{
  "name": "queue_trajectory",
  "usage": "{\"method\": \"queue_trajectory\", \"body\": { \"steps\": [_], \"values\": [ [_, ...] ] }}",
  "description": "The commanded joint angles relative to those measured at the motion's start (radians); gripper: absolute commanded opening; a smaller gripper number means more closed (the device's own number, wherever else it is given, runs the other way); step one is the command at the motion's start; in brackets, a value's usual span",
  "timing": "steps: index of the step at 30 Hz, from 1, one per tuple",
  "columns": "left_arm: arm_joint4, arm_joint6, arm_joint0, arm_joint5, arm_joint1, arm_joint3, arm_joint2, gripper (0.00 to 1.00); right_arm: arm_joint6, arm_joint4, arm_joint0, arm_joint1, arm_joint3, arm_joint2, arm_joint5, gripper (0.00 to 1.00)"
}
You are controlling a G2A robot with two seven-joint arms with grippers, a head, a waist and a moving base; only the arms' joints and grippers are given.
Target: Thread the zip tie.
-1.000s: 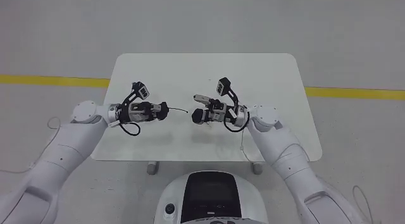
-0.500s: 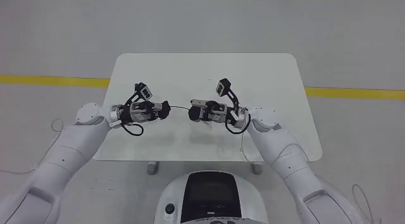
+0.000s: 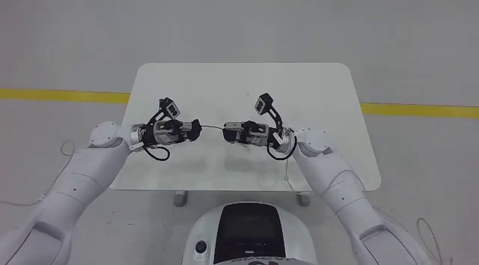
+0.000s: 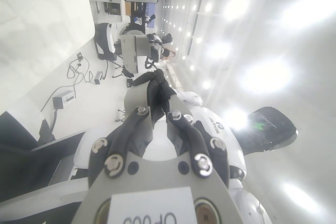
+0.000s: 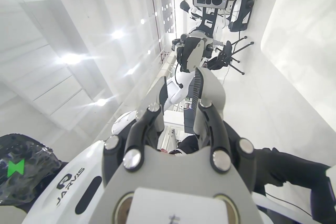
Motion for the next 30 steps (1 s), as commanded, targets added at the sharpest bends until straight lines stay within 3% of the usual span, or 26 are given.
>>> {"method": "queue_trajectory", "body": {
  "steps": [1, 22, 30],
  "values": [
    [0.0, 0.0, 0.0, 0.0, 0.0, 0.0, 0.0, 0.0, 0.0, 0.001, 0.0, 0.001, -0.001, -0.002, -0.001, 0.15],
    [0.0, 0.0, 0.0, 0.0, 0.0, 0.0, 0.0, 0.0, -0.012, 0.019, 0.01, 0.012, -0.002, -0.025, 0.009, 0.13],
    [0.0, 0.0, 0.0, 0.0, 0.0, 0.0, 0.0, 0.0, -0.018, 0.026, 0.015, 0.014, 0.002, -0.034, 0.006, 0.04]
  ]
}}
